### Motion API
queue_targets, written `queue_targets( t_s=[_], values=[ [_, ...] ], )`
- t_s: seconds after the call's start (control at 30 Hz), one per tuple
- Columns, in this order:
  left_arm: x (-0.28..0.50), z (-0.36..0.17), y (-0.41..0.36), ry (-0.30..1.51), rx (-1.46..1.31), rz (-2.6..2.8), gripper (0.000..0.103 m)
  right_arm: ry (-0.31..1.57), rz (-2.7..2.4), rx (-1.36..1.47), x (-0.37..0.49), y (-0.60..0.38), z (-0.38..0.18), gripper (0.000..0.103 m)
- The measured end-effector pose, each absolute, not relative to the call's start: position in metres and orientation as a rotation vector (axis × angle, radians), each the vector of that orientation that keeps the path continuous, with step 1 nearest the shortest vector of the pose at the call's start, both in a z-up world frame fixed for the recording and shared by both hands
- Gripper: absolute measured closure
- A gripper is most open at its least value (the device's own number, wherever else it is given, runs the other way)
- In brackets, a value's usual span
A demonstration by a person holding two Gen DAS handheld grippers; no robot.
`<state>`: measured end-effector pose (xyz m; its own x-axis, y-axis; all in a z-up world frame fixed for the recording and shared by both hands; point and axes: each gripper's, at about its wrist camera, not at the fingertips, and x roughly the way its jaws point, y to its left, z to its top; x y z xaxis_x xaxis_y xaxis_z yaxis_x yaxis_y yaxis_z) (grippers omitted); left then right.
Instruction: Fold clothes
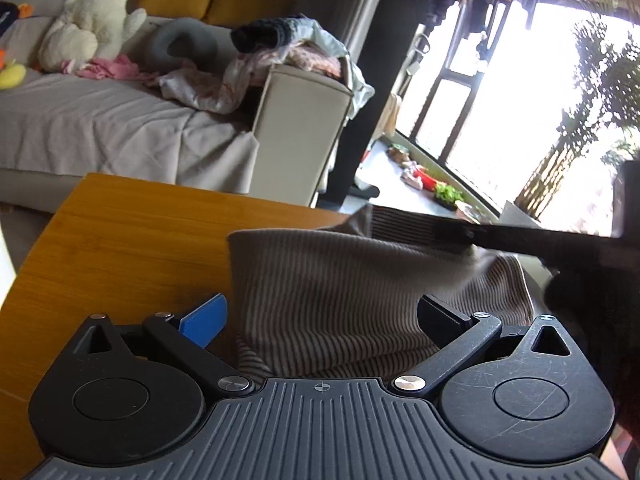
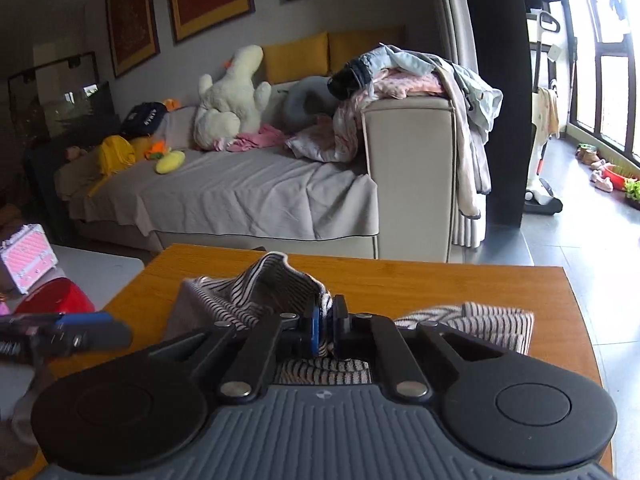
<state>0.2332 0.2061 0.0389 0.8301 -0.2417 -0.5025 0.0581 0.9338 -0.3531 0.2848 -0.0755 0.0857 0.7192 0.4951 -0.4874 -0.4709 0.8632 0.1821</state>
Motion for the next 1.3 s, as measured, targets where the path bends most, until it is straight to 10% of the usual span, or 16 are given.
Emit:
queue_targets(
  t_s=[0.43, 0.77, 1.0, 1.13, 1.3],
  values=[
    [0.184, 0.098, 0.174, 0.507, -0.213, -0.129, 0.000, 0.653, 0.669, -0.008, 0.156, -0.096, 0.034, 0.095],
    [0.181, 0.031, 0.166, 0.803, -0.011, -0.133, 0.020, 0.543, 0.450, 0.119, 0.144, -0.164, 0.075, 0.027],
    [0.168, 0.047, 0.183, 0.819, -0.167, -0.220, 0.013, 0.720, 0.437, 0.314, 0.187, -0.172, 0.029, 0.029],
    [0.182, 0.042, 0.181, 0.859, -0.242, -0.248, 0.009, 0.744, 0.452, 0.288, 0.207, -0.160, 0.013, 0.058],
    [0.209, 0.019, 0.181, 0.893, -0.245, -0.252, 0.036, 0.719, 0.456, 0.231, 0.247, -0.141, 0.009, 0.063]
  ],
)
